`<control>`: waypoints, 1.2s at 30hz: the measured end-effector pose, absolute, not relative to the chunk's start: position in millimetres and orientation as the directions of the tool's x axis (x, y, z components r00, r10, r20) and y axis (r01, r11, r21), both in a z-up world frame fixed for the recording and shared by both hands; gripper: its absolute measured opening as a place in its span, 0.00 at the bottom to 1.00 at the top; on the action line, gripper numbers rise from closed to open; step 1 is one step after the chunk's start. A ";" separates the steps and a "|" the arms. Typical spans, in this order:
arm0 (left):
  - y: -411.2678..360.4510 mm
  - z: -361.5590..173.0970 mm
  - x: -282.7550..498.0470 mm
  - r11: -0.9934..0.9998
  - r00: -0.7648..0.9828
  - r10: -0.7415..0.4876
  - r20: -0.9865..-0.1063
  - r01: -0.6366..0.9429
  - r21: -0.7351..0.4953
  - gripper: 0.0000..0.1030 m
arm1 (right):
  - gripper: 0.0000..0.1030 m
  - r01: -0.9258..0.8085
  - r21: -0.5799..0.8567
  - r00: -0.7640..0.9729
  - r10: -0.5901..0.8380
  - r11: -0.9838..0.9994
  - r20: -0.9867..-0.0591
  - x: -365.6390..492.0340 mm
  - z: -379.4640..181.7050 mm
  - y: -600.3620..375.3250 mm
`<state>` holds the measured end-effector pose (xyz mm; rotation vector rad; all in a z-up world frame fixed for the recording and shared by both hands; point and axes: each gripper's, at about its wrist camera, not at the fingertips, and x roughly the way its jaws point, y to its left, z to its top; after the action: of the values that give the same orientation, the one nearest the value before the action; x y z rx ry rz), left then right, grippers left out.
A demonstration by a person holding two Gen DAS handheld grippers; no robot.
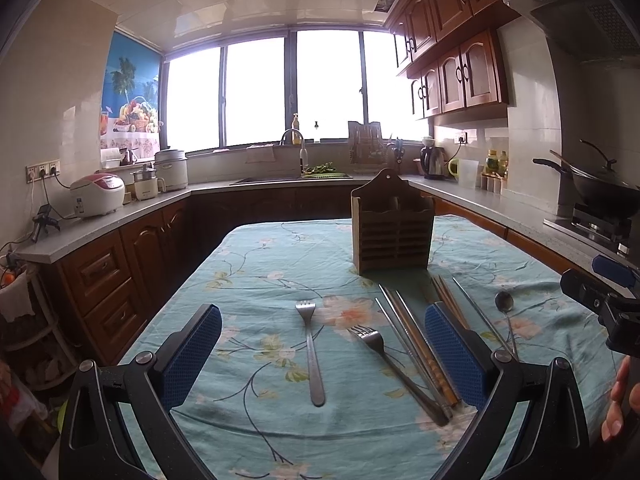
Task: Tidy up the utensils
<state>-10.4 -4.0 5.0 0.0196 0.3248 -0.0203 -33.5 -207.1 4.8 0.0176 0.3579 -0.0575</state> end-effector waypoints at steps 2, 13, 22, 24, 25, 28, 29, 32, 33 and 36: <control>-4.1 4.9 -10.3 1.000 0.947 -0.018 -0.319 0.024 0.015 0.99 | 1.00 0.059 0.008 0.935 -0.052 0.998 -0.351 -33.5 4.9 -207.0; -6.4 3.8 -7.7 0.999 0.946 -0.020 -0.322 0.029 0.025 0.99 | 1.00 0.060 0.008 0.934 -0.053 0.998 -0.353 -32.6 5.2 -207.0; -2.1 3.7 5.3 0.998 0.923 -0.058 -0.380 0.055 -0.019 0.99 | 1.00 0.054 0.016 0.928 -0.044 0.998 -0.370 -27.5 5.9 -208.5; 0.9 4.3 13.5 0.997 0.908 -0.079 -0.411 0.066 -0.046 0.99 | 1.00 0.056 0.023 0.923 -0.043 0.998 -0.383 -23.8 6.3 -210.0; 2.7 4.5 19.1 0.996 0.898 -0.088 -0.432 0.069 -0.061 0.99 | 1.00 0.056 0.029 0.920 -0.040 0.998 -0.391 -21.3 5.9 -212.3; 9.0 5.4 37.5 0.989 0.859 -0.140 -0.492 0.095 -0.115 0.99 | 1.00 0.061 0.051 0.907 -0.034 0.997 -0.419 -13.8 5.5 -218.3; 10.5 5.8 44.2 0.988 0.848 -0.145 -0.510 0.094 -0.125 0.99 | 1.00 0.065 0.057 0.902 -0.034 0.996 -0.431 -10.7 5.2 -220.6; 15.8 11.5 64.2 0.986 0.820 -0.155 -0.551 0.091 -0.141 0.99 | 1.00 0.084 0.069 0.886 -0.043 0.994 -0.461 -1.7 3.8 -227.4; 17.5 13.0 70.2 0.985 0.814 -0.156 -0.560 0.087 -0.148 0.98 | 1.00 0.088 0.073 0.880 -0.043 0.993 -0.472 1.6 3.0 -230.6; 20.8 18.9 88.9 0.981 0.793 -0.175 -0.584 0.090 -0.173 0.95 | 1.00 0.096 0.085 0.863 -0.040 0.992 -0.503 11.7 -0.6 -237.5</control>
<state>88.9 20.8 18.9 -0.1391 0.6404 -0.1429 11.7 -237.5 -0.6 0.1089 0.5247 -0.0715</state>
